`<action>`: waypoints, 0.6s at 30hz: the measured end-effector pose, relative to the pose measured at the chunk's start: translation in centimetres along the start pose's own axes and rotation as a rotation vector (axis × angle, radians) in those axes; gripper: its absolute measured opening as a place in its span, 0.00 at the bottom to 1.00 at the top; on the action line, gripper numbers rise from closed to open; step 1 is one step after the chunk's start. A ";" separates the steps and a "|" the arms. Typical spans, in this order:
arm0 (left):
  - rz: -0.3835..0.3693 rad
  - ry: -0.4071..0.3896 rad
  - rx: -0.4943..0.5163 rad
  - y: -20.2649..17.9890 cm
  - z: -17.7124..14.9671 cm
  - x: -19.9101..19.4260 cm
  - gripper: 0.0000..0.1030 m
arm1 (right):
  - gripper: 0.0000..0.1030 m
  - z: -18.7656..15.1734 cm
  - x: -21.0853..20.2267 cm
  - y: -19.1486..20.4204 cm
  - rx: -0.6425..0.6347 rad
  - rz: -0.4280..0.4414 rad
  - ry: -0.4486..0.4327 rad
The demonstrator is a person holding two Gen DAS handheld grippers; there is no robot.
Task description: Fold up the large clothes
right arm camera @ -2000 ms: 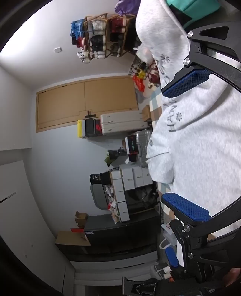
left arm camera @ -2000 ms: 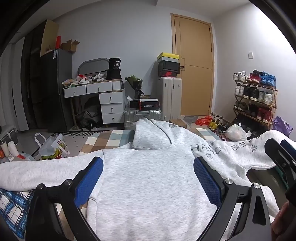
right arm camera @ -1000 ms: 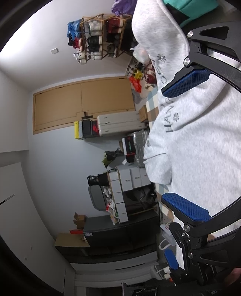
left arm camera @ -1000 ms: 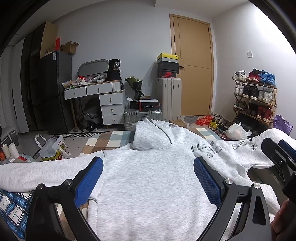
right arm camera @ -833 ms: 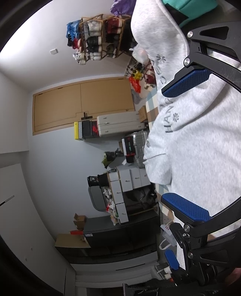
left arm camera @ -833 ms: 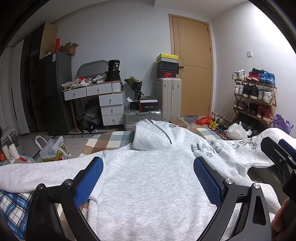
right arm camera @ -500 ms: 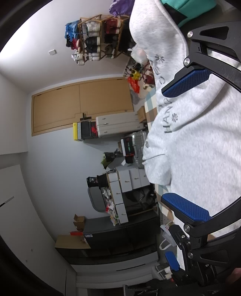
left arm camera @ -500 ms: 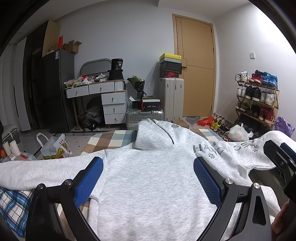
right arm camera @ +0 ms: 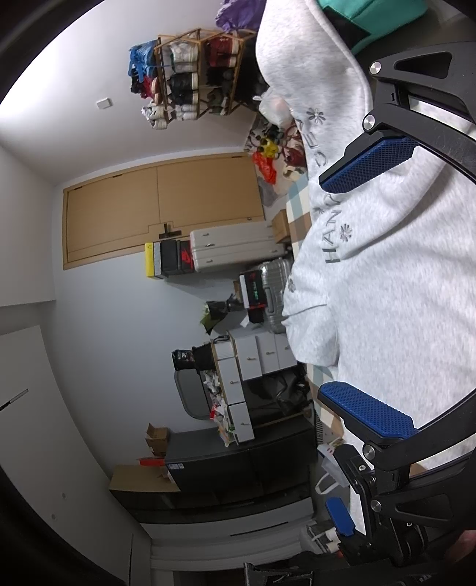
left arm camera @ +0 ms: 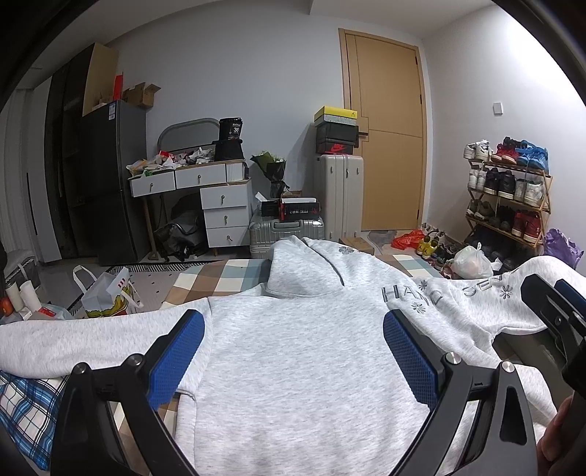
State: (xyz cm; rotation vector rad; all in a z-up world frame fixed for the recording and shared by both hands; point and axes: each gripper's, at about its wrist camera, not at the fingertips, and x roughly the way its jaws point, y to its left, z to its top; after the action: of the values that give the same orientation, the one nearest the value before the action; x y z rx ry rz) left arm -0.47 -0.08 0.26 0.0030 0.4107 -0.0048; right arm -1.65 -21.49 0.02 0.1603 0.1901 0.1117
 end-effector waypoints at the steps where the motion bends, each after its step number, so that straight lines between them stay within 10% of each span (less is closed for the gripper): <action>1: 0.002 0.000 0.001 -0.1 0.0 0.0 0.93 | 1.00 0.0 0.0 0.0 0.000 0.000 0.000; 18: -0.016 0.024 0.020 -0.6 -0.3 0.6 0.93 | 1.00 -0.2 1.2 -1.5 0.037 -0.031 0.049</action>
State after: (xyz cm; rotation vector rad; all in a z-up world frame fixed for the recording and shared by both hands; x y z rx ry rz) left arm -0.05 -0.69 -0.23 0.0196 0.4351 -0.0250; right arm -0.42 -22.74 -0.68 0.1916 0.2438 0.0815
